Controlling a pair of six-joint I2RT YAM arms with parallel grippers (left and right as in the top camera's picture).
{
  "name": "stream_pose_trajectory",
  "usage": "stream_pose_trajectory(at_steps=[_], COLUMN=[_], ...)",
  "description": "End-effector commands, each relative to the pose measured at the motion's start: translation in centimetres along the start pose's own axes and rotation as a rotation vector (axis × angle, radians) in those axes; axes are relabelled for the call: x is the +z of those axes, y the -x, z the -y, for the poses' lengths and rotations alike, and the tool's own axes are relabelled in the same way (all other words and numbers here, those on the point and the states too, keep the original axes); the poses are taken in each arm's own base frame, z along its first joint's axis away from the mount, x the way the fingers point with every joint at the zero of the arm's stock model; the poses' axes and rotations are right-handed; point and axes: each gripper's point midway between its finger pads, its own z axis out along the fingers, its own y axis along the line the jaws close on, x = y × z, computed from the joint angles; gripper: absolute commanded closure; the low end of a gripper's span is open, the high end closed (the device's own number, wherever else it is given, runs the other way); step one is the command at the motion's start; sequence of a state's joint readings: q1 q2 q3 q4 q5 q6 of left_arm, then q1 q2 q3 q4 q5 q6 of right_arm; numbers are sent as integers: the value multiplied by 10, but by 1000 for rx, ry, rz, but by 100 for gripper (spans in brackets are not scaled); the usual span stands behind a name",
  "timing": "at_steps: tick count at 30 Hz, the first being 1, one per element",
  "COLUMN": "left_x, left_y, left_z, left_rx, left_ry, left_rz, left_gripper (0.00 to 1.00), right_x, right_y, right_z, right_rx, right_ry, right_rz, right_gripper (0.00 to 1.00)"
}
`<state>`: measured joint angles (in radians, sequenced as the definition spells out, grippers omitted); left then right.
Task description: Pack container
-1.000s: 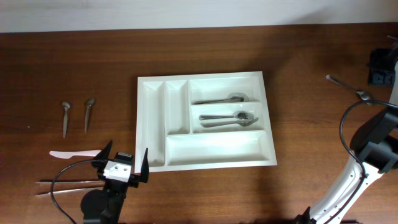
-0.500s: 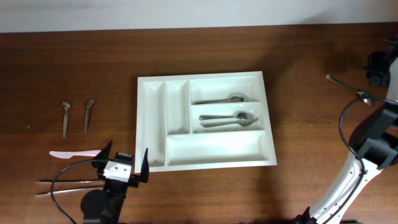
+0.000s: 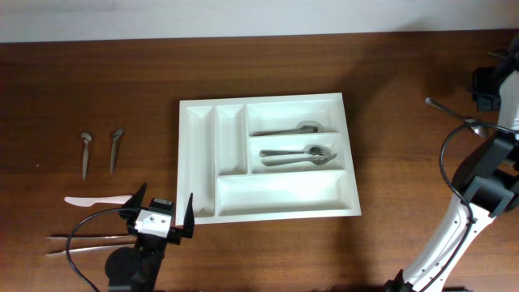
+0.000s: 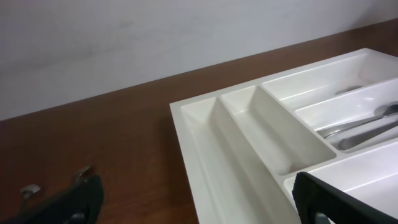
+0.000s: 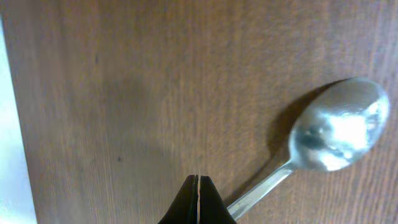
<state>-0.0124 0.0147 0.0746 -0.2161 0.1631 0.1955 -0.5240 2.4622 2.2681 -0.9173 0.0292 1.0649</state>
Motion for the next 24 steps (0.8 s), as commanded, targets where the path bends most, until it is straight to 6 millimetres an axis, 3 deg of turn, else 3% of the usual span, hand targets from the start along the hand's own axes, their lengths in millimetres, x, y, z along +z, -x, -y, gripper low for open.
stream_pose_trajectory(at_steps=[1, 7, 24], left_x=[0, 0, 0], left_y=[-1, -1, -1], left_z=[-2, -2, -2], left_rx=[16, 16, 16], left_ry=[12, 12, 12], left_rz=[2, 2, 2], left_gripper=[1, 1, 1], right_x=[10, 21, 30], right_y=[-15, -27, -26], right_z=[-4, 1, -1], right_rx=[-66, -74, -76], right_ry=[-8, -35, -24], right_rz=[-12, -33, -24], right_gripper=[96, 96, 96])
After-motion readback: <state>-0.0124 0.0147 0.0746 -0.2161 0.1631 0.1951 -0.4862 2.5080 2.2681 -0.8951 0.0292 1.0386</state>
